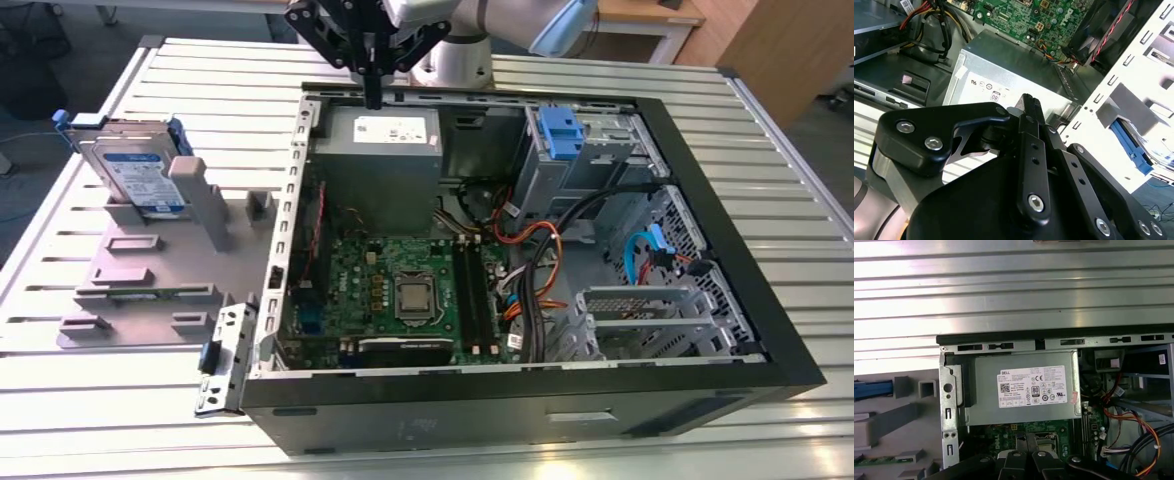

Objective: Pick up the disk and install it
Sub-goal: 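Reach for the disk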

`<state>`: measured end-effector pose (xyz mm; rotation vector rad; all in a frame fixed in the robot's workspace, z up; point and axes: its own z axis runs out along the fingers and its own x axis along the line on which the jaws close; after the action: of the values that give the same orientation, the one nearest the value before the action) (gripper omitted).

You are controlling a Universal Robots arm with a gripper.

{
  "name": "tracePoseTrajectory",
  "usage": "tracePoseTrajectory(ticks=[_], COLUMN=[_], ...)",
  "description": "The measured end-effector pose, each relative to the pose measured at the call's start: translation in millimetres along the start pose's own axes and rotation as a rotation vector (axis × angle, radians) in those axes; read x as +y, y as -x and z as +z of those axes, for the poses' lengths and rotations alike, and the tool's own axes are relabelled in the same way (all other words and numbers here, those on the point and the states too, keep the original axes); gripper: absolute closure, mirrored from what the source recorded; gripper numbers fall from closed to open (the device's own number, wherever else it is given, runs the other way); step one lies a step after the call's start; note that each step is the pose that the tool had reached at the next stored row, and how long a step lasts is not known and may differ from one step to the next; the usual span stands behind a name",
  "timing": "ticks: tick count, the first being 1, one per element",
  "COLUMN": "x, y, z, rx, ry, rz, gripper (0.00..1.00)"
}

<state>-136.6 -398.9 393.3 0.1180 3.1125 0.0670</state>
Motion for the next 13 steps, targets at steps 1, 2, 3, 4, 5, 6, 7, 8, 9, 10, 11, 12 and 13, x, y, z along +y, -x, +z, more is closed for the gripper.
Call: tracePoseTrajectory(ticks=[1,2,3,4,5,6,7,8,9,10,11,12,13], x=[0.0,0.0,0.0,-0.1,-0.1,-0.1,-0.1,-0.1,-0.1,-0.4,-0.6,-0.6,-0.7], y=[-0.2,-0.4,-0.6,-0.8,-1.0,-1.2,-1.4,-1.7,-1.8,-5.3,-8.1,-8.2,-8.4], z=[0.0,0.0,0.0,0.0,-0.1,-0.1,0.0,-0.1,-0.1,-0.1,-0.1,-0.1,-0.1], rx=[0.0000,0.0000,0.0000,0.0000,0.0000,0.0001,0.0000,0.0000,0.0000,0.0000,0.0000,0.0000,0.0000], ry=[-0.0001,0.0000,0.0000,-0.0001,-0.0001,-0.0001,0.0000,-0.0001,-0.0001,-0.0001,-0.0001,-0.0001,0.0000], rz=[0.000,0.000,0.000,0.000,0.000,0.000,0.000,0.000,0.000,0.000,0.000,0.000,0.000], gripper=[0.89,0.89,0.89,0.89,0.89,0.89,0.89,0.89,0.89,0.89,0.89,0.89,0.89])
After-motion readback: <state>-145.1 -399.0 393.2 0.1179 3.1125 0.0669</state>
